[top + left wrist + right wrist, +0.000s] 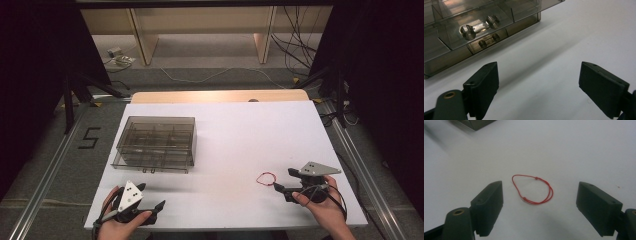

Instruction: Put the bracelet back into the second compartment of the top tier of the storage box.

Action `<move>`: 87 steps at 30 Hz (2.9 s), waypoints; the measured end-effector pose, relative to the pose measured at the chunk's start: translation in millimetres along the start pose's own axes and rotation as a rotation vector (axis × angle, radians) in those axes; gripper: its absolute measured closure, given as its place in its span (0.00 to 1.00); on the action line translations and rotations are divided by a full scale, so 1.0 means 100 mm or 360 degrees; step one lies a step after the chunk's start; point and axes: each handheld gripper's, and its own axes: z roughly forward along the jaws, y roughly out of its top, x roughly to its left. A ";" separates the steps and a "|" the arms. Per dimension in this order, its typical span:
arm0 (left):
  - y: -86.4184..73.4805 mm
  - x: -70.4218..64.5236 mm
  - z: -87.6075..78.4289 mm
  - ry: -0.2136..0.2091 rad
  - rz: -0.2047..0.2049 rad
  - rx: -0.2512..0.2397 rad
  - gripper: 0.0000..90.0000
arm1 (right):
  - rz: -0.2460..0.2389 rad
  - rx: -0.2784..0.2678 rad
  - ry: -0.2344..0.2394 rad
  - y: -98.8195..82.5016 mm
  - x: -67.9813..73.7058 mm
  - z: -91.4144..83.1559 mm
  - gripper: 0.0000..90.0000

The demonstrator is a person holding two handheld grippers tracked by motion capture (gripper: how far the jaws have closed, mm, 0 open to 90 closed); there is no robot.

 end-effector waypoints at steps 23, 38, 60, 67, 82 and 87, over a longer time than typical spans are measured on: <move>-0.01 0.02 0.01 0.0000 -0.0009 0.0001 0.18 | -0.0214 0.0166 0.0144 0.07 0.08 0.22 0.68; -0.01 0.02 0.02 0.0000 -0.0001 0.0011 0.18 | -0.0333 0.0313 0.0188 0.07 0.07 0.46 0.83; -0.01 0.01 0.03 0.0000 0.0002 0.0009 0.18 | -0.0263 0.0257 0.0210 0.14 0.05 0.46 0.98; -0.01 0.01 0.03 0.0001 0.0008 0.0009 0.18 | -0.0248 0.0193 0.0223 0.17 0.06 0.42 0.99; -0.01 0.01 0.03 0.0004 0.0011 0.0007 0.18 | -0.0272 0.0084 0.0277 0.28 0.21 0.40 0.99; -0.01 0.00 0.03 0.0003 0.0010 0.0003 0.18 | -0.0277 0.0056 0.0295 0.32 0.25 0.40 0.99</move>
